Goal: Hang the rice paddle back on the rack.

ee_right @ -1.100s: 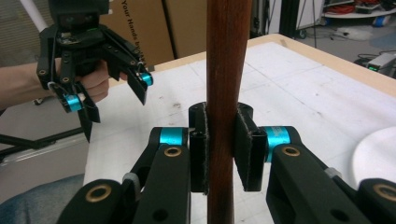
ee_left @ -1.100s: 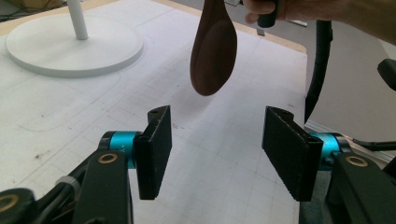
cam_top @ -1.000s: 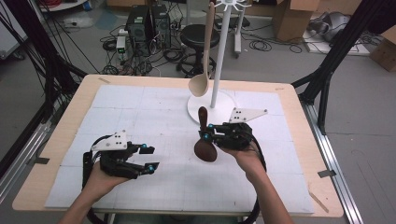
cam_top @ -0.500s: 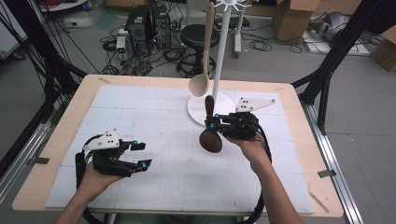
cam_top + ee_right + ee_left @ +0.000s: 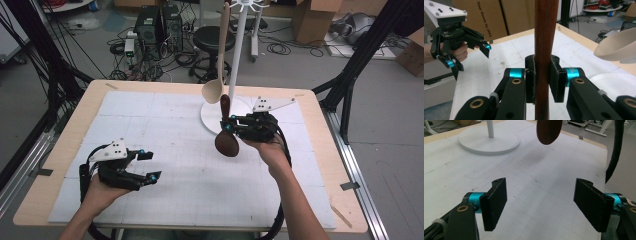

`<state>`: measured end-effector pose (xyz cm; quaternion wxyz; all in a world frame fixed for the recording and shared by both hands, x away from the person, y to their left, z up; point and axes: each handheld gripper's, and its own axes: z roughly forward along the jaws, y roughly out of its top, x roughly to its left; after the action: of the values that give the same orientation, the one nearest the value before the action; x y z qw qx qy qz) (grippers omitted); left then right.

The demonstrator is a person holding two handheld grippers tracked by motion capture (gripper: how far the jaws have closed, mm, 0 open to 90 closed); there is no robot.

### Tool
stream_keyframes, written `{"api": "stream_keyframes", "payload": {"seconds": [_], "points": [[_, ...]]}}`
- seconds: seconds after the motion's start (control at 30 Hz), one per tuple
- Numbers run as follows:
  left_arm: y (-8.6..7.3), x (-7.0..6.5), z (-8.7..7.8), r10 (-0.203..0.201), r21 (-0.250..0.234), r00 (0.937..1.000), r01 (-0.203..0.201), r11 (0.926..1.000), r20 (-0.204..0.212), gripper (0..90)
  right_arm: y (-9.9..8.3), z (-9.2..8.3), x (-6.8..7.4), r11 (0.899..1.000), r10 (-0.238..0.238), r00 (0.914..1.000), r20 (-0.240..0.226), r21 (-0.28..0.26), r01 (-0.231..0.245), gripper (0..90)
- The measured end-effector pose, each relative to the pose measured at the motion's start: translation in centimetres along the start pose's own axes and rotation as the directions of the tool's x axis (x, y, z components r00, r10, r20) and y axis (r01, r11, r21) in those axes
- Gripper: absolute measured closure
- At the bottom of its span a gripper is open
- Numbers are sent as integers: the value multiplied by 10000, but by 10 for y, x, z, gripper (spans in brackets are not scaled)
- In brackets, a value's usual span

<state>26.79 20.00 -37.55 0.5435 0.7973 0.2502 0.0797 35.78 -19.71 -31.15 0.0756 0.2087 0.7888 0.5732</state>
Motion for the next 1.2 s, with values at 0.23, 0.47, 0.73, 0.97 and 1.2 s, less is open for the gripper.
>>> {"api": "stream_keyframes", "payload": {"seconds": [0.23,0.47,0.73,0.97,1.2], "points": [[0,0,1,-3,100,10000,4,9999,-93,247,8,-3,-4,9998,35,10000,-6,-174,-35,781],[0,2,1,-134,51,9998,135,9999,-165,230,14,-4,-10,9998,57,10000,29,-182,-57,781],[-1,3,1,-145,118,9996,148,9998,-241,209,28,-5,-16,9998,-130,9999,56,-172,131,781],[-1,3,1,-144,93,9996,146,9998,-250,203,36,-3,-18,9996,-188,9998,96,-209,190,781],[-1,2,1,-195,37,9995,196,9998,-255,198,42,-2,-22,9995,-172,9999,-1,-260,172,781]]}}
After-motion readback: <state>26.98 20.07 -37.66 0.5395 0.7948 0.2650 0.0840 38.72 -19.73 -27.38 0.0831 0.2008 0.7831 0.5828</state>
